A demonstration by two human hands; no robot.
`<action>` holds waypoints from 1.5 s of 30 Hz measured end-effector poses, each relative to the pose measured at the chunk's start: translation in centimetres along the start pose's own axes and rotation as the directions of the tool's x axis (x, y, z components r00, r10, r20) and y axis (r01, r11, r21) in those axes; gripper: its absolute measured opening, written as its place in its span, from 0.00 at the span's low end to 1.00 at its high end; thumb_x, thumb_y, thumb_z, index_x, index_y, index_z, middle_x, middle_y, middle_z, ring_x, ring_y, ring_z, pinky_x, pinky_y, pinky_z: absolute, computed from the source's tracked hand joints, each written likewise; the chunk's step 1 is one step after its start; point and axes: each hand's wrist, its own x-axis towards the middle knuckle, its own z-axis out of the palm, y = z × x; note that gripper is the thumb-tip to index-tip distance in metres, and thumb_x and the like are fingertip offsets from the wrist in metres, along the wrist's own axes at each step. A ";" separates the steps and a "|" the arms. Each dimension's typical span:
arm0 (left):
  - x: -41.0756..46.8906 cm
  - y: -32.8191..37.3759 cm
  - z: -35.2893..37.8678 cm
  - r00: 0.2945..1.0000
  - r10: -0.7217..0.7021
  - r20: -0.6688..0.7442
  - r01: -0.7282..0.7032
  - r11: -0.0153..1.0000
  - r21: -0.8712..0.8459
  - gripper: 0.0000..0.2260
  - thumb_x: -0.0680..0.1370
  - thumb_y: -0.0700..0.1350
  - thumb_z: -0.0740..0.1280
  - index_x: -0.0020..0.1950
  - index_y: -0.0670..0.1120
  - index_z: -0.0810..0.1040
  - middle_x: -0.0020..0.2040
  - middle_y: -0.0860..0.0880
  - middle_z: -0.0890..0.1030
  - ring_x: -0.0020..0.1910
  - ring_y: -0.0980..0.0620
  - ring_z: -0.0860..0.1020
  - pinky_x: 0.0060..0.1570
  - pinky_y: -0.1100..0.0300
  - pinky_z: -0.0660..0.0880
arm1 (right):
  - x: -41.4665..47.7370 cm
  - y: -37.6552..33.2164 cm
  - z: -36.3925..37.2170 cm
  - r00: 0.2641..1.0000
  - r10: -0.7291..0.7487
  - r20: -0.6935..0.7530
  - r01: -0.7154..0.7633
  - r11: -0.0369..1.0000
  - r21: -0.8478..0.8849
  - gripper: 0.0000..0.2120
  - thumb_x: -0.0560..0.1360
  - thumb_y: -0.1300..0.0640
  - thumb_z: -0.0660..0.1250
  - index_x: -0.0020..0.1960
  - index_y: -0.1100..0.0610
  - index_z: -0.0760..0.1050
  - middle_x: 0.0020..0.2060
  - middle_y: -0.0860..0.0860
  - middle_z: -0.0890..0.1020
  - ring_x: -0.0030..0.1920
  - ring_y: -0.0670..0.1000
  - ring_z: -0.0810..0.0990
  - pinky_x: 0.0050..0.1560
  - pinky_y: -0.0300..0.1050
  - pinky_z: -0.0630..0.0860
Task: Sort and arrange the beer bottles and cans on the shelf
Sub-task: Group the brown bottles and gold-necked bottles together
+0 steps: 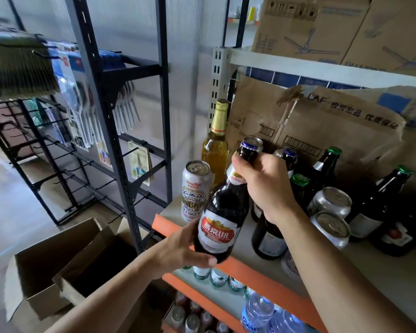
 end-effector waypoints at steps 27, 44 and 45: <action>-2.9 5.6 5.1 0.977 0.123 0.172 -0.115 0.992 -0.058 0.26 0.63 0.50 0.72 0.59 0.42 0.77 0.51 0.50 0.82 0.52 0.51 0.80 0.53 0.61 0.73 | -2.9 -3.2 -4.0 0.943 0.247 0.222 -0.307 0.902 0.303 0.21 0.75 0.56 0.70 0.54 0.75 0.74 0.44 0.66 0.79 0.43 0.63 0.79 0.52 0.63 0.78; 1.0 10.1 11.5 0.938 0.171 0.303 -0.229 0.958 0.170 0.23 0.63 0.52 0.75 0.56 0.48 0.79 0.50 0.51 0.84 0.51 0.53 0.82 0.51 0.60 0.77 | -5.9 -2.0 -16.3 0.968 0.249 -0.041 -0.234 0.948 0.217 0.16 0.71 0.47 0.70 0.47 0.60 0.82 0.40 0.58 0.82 0.39 0.54 0.82 0.38 0.46 0.76; 1.3 10.3 12.2 0.936 0.175 0.305 -0.237 0.955 0.179 0.22 0.63 0.52 0.75 0.55 0.49 0.80 0.48 0.53 0.84 0.49 0.56 0.82 0.49 0.63 0.76 | -6.2 -1.6 -17.2 0.967 0.252 -0.042 -0.236 0.944 0.230 0.13 0.72 0.48 0.70 0.45 0.59 0.83 0.39 0.56 0.83 0.39 0.54 0.82 0.38 0.45 0.75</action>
